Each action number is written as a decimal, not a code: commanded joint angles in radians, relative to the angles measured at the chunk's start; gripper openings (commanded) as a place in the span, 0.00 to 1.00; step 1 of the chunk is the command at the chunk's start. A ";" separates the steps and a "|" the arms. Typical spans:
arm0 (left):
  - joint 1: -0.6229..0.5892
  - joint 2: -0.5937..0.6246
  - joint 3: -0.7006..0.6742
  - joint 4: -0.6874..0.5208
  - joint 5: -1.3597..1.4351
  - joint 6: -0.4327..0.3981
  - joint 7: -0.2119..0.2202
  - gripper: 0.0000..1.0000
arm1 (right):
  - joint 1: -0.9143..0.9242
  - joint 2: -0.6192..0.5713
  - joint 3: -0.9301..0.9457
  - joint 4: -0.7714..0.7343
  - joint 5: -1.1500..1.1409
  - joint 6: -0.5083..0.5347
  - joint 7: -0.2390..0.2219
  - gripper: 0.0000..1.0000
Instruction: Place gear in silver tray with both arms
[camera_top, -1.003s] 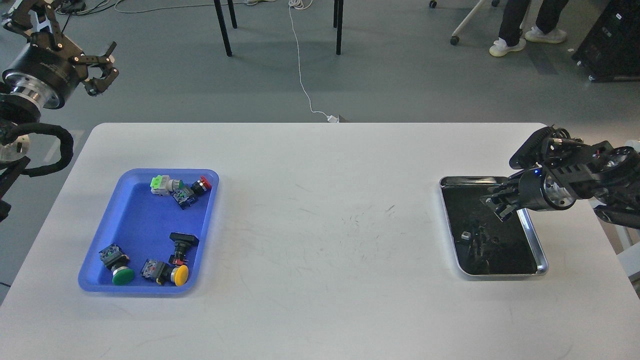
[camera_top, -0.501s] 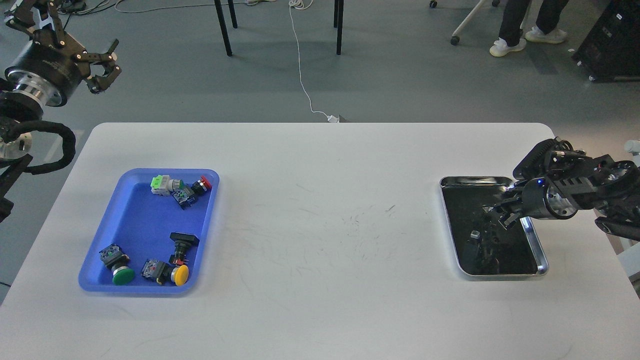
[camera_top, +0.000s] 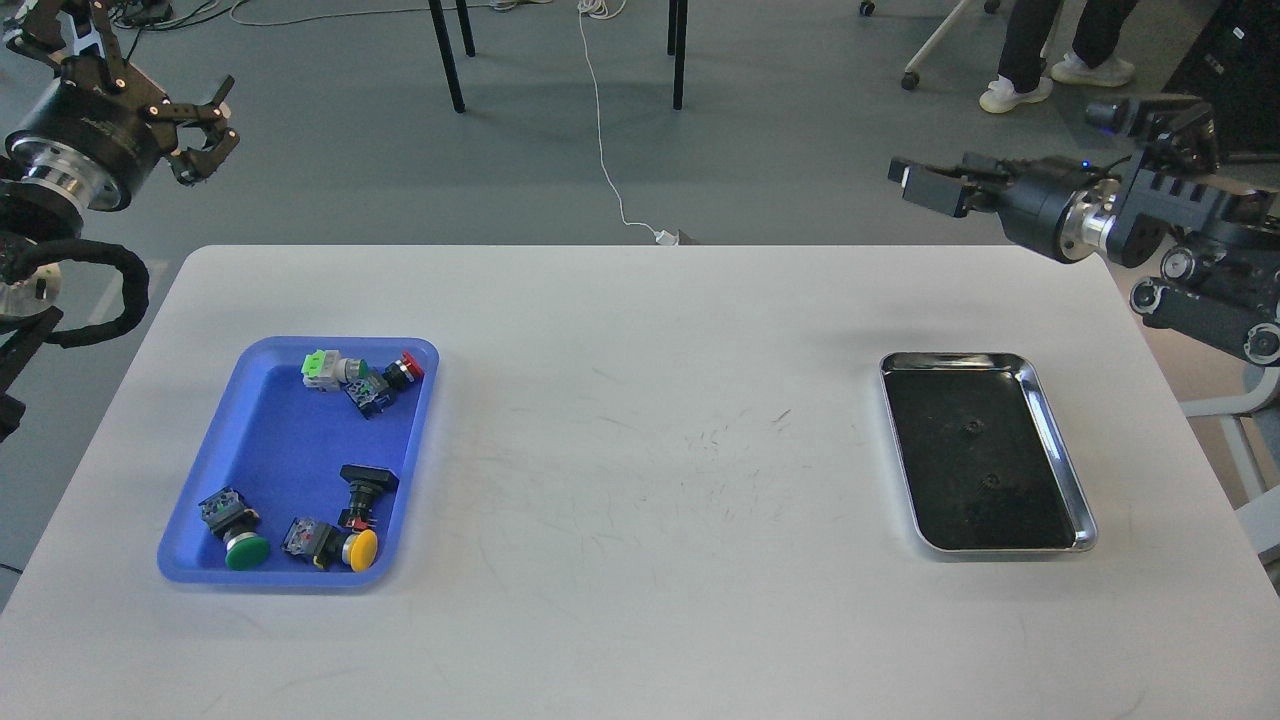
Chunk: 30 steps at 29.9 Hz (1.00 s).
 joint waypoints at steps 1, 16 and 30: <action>-0.001 -0.005 0.009 0.010 0.004 0.001 0.002 0.98 | -0.030 0.041 0.203 -0.066 0.080 -0.009 -0.003 0.99; -0.050 -0.187 -0.027 0.056 -0.002 0.002 0.002 0.98 | -0.177 0.262 0.840 -0.258 0.562 0.005 -0.009 0.99; -0.041 -0.357 -0.069 0.143 -0.001 0.001 -0.085 0.98 | -0.421 0.302 1.103 -0.275 0.984 0.313 0.037 0.99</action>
